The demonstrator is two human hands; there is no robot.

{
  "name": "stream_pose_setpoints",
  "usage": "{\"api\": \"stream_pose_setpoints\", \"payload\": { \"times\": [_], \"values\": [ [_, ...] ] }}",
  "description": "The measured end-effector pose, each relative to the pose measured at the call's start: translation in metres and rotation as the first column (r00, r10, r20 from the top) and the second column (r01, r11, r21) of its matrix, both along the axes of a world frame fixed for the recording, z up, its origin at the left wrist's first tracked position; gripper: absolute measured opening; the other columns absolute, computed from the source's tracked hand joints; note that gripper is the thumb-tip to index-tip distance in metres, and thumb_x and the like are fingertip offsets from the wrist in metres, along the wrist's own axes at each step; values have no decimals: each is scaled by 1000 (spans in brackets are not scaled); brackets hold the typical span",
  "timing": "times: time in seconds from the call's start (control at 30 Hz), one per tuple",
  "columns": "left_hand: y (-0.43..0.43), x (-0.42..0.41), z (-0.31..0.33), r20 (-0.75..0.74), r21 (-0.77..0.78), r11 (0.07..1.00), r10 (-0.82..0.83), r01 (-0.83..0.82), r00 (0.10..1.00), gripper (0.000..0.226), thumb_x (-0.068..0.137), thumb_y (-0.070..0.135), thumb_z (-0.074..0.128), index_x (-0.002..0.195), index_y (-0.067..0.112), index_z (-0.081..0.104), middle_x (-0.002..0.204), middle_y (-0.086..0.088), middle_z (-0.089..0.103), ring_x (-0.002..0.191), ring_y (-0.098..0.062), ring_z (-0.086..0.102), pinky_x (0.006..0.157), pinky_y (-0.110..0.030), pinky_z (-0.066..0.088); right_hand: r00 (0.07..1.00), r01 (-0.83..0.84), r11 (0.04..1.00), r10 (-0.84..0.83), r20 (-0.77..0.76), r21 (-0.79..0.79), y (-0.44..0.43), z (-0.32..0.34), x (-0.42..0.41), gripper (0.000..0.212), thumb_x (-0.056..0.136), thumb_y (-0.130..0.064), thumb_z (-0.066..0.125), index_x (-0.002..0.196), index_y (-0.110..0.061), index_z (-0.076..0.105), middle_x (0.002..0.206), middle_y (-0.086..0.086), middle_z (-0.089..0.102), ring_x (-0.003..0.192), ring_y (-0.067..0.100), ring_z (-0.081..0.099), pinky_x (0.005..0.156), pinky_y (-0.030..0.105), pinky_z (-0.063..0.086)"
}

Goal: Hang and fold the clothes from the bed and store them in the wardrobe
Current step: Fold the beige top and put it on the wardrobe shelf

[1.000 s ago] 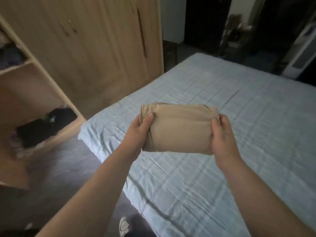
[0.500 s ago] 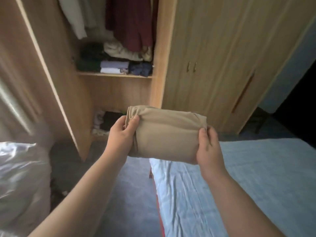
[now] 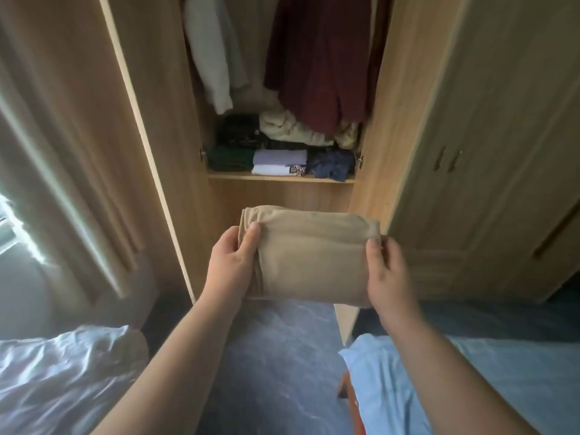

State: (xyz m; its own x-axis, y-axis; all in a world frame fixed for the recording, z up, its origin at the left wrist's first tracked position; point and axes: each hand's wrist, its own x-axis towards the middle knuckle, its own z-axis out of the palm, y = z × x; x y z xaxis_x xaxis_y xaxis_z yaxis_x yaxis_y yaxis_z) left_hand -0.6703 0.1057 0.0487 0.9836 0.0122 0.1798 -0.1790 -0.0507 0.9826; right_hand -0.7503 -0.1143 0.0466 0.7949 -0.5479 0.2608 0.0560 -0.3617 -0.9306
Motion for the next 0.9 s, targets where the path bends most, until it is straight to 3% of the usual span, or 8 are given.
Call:
{"api": "stream_pose_setpoints", "payload": {
  "times": [0.13,0.3,0.43,0.57,0.67,0.8,0.87,0.9],
  "values": [
    [-21,74,-9,26,55,997,49,-51,998,43,98,44,57,91,2,61,77,0,57,64,-4,48,58,-18,39,1000,-11,1000,11,19,10,-22,-17,85,27,102,-44,41,109,-22,55,95,-12,61,86,2,57,68,20,41],
    [-61,179,-19,20,62,993,97,-98,995,50,98,47,57,96,-4,59,81,-5,56,75,-13,51,67,-30,40,997,-52,998,53,53,-34,-64,-29,199,25,102,-43,40,101,-23,55,90,-13,61,82,-3,56,64,18,40],
    [-98,264,-9,53,135,978,152,-158,987,49,99,47,54,96,-2,58,82,-11,58,73,-12,50,63,-22,41,994,-70,990,79,73,-118,-103,-19,293,27,103,-41,38,100,-20,54,86,-11,59,78,0,55,61,21,38],
    [-125,345,-5,98,140,969,192,-204,977,48,99,45,55,93,-2,54,85,-23,57,72,-13,48,68,-34,39,995,-69,982,81,62,-173,-128,-9,384,25,104,-40,37,97,-22,51,82,-12,56,74,-2,52,59,19,36],
    [-134,403,-10,63,106,971,207,-213,976,42,99,43,56,89,2,56,81,-16,59,69,-9,49,66,-29,40,996,-73,980,81,32,-185,-135,-11,448,24,104,-39,36,96,-21,50,80,-10,54,72,1,51,58,24,36],
    [-141,489,-21,24,93,977,189,-191,982,36,100,40,56,72,18,51,60,14,53,56,2,46,54,-14,36,997,-72,974,74,2,-217,-141,-25,533,26,105,-40,34,99,-20,50,81,-10,56,74,15,56,64,36,45],
    [-143,539,-31,3,109,979,172,-171,985,36,99,43,55,77,14,56,68,4,61,60,-3,53,58,-15,39,999,-48,970,47,-9,-239,-143,-33,578,24,105,-39,34,100,-21,48,81,-12,53,74,15,55,66,38,45],
    [-143,566,-37,-2,110,981,160,-158,987,40,99,46,55,83,9,58,77,-9,63,65,-14,56,63,-21,41,1000,-29,966,26,-13,-257,-143,-37,601,24,105,-39,33,99,-22,48,80,-12,52,72,13,53,65,37,44]
  ]
}}
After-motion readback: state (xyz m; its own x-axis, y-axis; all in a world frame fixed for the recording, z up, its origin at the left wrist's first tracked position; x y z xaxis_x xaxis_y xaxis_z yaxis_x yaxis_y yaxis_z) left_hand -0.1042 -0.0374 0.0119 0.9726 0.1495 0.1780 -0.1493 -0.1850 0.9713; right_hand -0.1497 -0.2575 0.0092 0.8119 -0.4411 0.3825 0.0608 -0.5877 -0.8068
